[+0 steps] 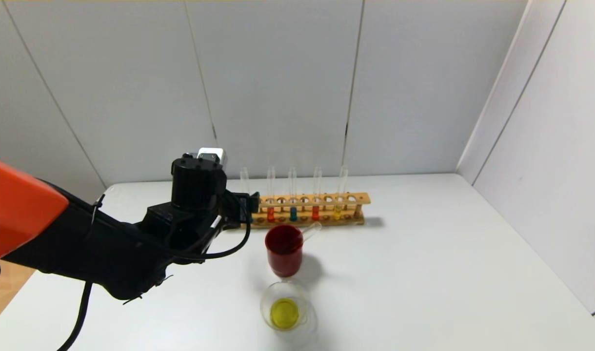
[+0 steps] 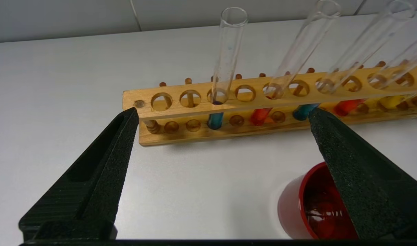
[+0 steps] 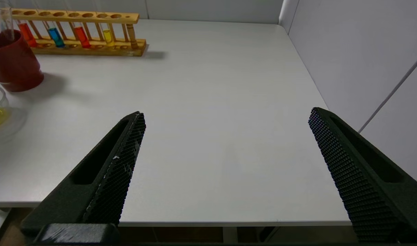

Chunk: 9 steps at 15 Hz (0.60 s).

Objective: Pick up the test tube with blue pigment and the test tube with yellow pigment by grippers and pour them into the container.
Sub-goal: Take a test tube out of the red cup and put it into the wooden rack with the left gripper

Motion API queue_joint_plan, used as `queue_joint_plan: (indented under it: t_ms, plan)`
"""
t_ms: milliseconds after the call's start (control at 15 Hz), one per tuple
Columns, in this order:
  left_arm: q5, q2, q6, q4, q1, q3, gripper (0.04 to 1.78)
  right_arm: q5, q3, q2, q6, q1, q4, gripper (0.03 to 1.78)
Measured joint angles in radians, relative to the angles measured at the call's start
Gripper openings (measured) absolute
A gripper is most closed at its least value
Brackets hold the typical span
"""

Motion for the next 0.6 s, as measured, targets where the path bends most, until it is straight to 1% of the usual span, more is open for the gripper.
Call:
queue_joint_plan:
  t_ms: [267, 400, 600]
  plan:
    - [-0.037, 0.056, -0.004, -0.014, 0.044, -0.023, 1.75, 0.000, 0.000, 0.000, 0.000, 0.000, 0.000, 1.74]
    - [-0.047, 0.087, 0.001, -0.048, 0.049, -0.046, 1.75, 0.000, 0.000, 0.000, 0.000, 0.000, 0.000, 1.74]
    - [-0.049, 0.136, 0.001, -0.053, 0.051, -0.099, 1.75, 0.000, 0.000, 0.000, 0.000, 0.000, 0.000, 1.74]
